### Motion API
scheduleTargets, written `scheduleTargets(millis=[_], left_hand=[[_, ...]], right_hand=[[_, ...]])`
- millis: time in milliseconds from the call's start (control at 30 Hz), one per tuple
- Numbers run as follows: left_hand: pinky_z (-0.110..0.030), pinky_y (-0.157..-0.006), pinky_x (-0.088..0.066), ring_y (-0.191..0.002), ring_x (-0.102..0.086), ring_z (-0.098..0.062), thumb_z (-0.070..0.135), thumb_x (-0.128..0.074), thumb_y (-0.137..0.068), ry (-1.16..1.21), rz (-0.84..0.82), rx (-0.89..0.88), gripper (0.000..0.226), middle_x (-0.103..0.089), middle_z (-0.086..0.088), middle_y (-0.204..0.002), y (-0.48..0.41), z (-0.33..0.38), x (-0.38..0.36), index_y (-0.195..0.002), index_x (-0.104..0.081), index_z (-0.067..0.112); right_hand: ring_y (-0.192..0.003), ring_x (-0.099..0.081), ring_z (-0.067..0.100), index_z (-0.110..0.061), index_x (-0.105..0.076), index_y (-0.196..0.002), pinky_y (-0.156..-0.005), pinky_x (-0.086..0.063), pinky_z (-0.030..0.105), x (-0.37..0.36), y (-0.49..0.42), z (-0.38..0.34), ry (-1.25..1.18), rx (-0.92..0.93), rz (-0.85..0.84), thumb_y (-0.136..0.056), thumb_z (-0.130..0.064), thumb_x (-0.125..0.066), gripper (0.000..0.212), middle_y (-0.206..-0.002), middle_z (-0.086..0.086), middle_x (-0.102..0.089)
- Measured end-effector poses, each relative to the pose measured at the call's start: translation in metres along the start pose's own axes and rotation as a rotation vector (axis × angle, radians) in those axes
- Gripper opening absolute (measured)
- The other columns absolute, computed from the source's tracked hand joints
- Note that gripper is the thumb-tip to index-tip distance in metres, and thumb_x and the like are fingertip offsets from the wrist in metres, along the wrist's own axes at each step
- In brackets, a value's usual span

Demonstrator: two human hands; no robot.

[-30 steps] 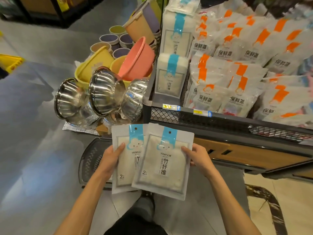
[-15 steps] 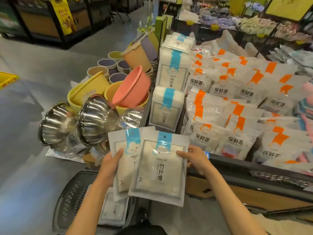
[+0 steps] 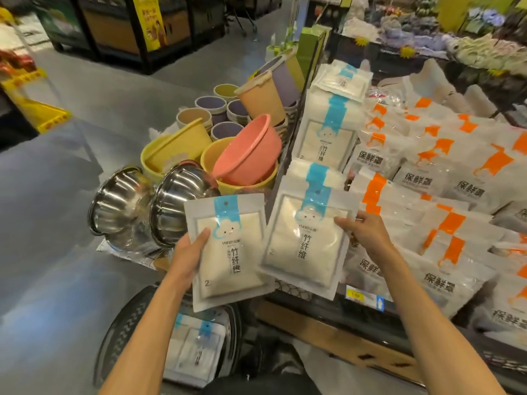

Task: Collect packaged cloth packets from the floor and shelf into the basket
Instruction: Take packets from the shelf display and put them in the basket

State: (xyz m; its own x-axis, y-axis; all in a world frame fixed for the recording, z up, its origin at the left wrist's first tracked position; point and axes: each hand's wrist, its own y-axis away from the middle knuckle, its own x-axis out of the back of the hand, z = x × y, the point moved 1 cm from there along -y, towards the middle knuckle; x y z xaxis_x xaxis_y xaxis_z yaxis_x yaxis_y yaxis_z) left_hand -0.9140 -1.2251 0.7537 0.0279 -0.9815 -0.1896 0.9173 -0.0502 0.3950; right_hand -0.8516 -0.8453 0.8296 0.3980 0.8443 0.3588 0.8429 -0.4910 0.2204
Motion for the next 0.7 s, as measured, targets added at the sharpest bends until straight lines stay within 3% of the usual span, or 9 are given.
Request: scheduleTargets(millis=[100,200,333,467,600,700], left_hand=[[-0.046,-0.085,-0.058,-0.099,-0.074,-0.027,0.029,-0.063,-0.099,0.000,0.053,-0.012,0.024,-0.077,-0.007,-0.105,-0.011,0.003,0.000,-0.118,-0.068,0.015],[-0.039,-0.074,-0.060,-0.096,-0.074,-0.025,0.027,-0.061,-0.100,0.012,0.084,-0.040,0.024,-0.077,-0.007,-0.105,-0.017,0.005,-0.013,-0.119,-0.067,0.013],[-0.036,-0.070,-0.060,-0.093,-0.075,-0.021,0.027,-0.060,-0.101,-0.001,0.096,-0.074,0.021,-0.077,-0.003,-0.103,-0.024,0.012,-0.031,-0.118,-0.066,0.016],[-0.038,-0.073,-0.061,-0.094,-0.075,-0.021,0.027,-0.060,-0.100,-0.027,0.099,-0.078,0.022,-0.077,-0.002,-0.103,-0.034,0.018,-0.044,-0.119,-0.066,0.017],[-0.030,-0.064,-0.060,-0.088,-0.076,-0.017,0.026,-0.059,-0.101,-0.014,0.091,-0.080,0.020,-0.078,-0.001,-0.099,-0.038,0.023,-0.056,-0.117,-0.066,0.017],[-0.032,-0.065,-0.060,-0.089,-0.076,-0.019,0.025,-0.059,-0.101,0.008,0.109,-0.067,0.019,-0.078,-0.003,-0.100,-0.041,0.021,-0.059,-0.117,-0.065,0.017]], right_hand=[[-0.077,-0.071,0.023,-0.006,-0.072,-0.094,-0.072,-0.059,0.038,0.007,-0.022,-0.008,-0.049,0.044,0.111,-0.081,-0.019,-0.082,0.020,-0.091,0.012,-0.074],[-0.059,-0.065,0.012,0.003,-0.069,-0.095,-0.055,-0.054,0.026,0.009,-0.040,-0.014,-0.055,0.074,0.138,-0.082,-0.014,-0.080,0.024,-0.080,0.011,-0.068],[-0.066,-0.066,0.021,-0.005,-0.071,-0.095,-0.067,-0.057,0.043,0.001,-0.063,-0.010,0.034,0.096,0.136,-0.081,-0.017,-0.081,0.021,-0.081,0.013,-0.073],[-0.071,-0.066,0.014,-0.013,-0.069,-0.097,-0.065,-0.052,0.030,-0.012,-0.077,-0.005,0.130,0.120,0.131,-0.083,-0.017,-0.079,0.018,-0.081,-0.001,-0.070],[-0.078,-0.065,0.018,-0.015,-0.066,-0.096,-0.075,-0.055,0.038,-0.023,-0.091,0.005,0.204,0.094,0.135,-0.084,-0.017,-0.077,0.016,-0.086,0.001,-0.068],[-0.078,-0.065,0.025,-0.009,-0.069,-0.088,-0.070,-0.053,0.039,-0.032,-0.101,0.013,0.260,0.073,0.181,-0.082,-0.019,-0.077,0.015,-0.083,0.008,-0.070]])
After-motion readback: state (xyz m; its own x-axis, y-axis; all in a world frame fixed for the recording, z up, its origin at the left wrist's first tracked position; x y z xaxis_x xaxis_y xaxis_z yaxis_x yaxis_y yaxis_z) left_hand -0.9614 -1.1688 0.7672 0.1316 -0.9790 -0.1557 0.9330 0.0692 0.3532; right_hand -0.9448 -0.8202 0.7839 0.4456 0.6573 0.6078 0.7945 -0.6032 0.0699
